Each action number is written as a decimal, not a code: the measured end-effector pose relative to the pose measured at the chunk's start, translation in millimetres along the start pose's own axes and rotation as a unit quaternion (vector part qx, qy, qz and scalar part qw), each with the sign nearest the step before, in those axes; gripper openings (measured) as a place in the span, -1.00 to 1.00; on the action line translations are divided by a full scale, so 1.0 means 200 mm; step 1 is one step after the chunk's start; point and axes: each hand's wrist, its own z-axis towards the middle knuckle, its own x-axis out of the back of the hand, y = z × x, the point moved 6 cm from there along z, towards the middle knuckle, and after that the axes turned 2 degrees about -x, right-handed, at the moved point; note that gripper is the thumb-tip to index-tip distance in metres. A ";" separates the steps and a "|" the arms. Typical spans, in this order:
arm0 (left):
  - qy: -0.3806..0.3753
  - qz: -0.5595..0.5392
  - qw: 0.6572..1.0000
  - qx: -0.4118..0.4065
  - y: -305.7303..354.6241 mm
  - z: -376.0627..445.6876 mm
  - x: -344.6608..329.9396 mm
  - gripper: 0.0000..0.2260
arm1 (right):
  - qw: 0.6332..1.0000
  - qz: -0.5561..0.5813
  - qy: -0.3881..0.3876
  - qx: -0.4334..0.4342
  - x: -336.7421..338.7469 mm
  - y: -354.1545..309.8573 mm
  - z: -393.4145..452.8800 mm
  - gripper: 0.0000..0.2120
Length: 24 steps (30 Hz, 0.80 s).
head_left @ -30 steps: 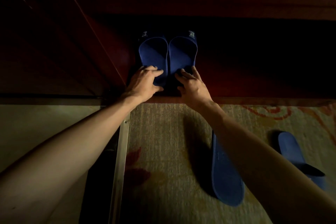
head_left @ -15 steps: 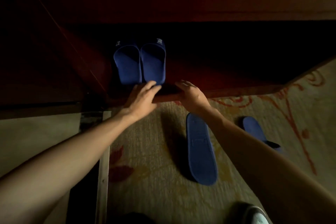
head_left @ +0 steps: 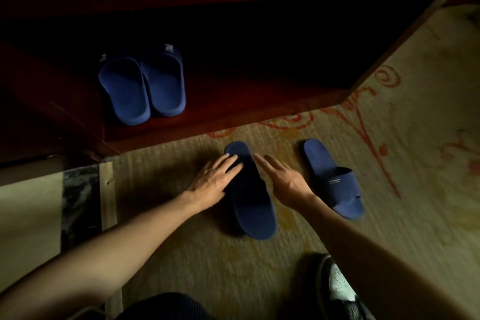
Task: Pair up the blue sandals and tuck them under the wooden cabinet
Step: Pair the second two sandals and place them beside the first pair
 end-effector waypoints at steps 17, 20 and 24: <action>0.030 -0.346 0.938 0.016 -0.13 -0.02 0.05 -0.44 | 0.926 0.372 -0.005 -0.061 0.11 0.07 0.06 -0.82; 0.072 -0.434 0.895 0.073 -0.12 -0.02 0.14 -0.53 | 0.824 0.557 -0.004 -0.107 0.18 0.09 0.09 -0.80; 0.165 -0.470 0.852 0.162 -0.10 0.00 0.27 -0.60 | 0.782 0.602 -0.019 -0.160 0.18 0.07 0.16 -0.68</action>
